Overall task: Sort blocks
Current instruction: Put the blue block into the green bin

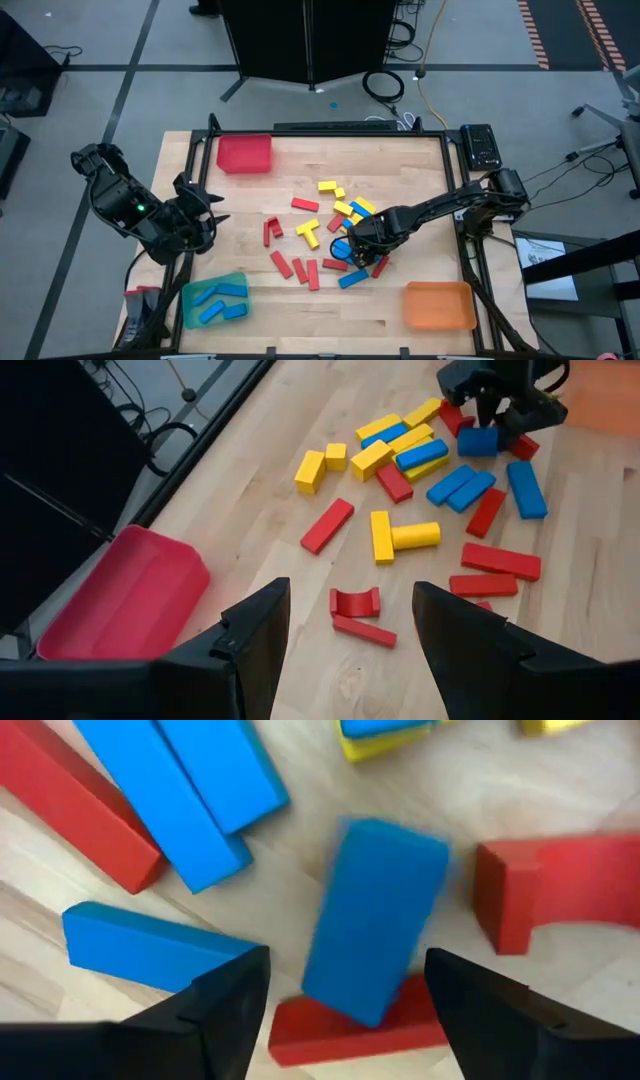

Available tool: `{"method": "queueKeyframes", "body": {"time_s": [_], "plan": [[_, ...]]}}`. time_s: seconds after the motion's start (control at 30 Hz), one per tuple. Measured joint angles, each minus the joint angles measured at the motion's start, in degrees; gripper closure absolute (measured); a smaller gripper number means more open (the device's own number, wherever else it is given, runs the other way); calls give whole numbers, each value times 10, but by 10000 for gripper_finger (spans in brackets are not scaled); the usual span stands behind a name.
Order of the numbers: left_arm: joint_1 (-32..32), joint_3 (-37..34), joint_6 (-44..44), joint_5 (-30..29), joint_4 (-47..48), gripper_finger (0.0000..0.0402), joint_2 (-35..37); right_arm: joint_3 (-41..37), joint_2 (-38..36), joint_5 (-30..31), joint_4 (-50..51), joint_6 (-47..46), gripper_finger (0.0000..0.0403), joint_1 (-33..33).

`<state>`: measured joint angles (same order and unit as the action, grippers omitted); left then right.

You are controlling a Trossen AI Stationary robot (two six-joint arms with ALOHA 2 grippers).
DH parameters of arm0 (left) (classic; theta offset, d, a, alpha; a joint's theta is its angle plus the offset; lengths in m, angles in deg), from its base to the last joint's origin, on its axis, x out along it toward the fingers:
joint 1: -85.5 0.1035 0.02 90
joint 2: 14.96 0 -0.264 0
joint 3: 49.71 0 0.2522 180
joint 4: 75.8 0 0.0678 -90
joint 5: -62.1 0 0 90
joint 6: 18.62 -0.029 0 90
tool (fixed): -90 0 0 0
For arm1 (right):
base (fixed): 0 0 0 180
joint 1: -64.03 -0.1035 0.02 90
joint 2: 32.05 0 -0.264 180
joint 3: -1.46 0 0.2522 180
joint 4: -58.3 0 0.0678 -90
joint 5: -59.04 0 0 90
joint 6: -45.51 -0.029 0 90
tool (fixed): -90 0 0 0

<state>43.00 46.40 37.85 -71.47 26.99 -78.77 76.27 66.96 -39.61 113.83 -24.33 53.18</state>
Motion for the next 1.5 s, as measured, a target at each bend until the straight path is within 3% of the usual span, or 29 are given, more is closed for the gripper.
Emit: {"method": "queueKeyframes", "body": {"time_s": [0.1,0.33,0.53,0.83,0.93,1.07,1.33,1.5], "plan": [[0,0,0,0,0,185,0,0,-2,-3,-1,-9,146,0],[0,0,-3,-5,0,185,0,0,-2,57,-2,-9,154,3],[0,0,-3,-6,0,185,0,2,21,52,-45,41,154,1],[0,0,0,-6,0,185,0,3,57,34,-64,44,158,-1],[0,0,0,-16,0,185,0,2,54,33,-56,32,190,-1],[0,0,0,-34,0,185,0,1,49,27,-50,30,288,-1],[13,-7,41,-99,-12,185,0,18,44,-1,-56,46,290,-2],[32,-23,43,-122,-42,185,4,75,-2,64,-57,89,290,7]]}}
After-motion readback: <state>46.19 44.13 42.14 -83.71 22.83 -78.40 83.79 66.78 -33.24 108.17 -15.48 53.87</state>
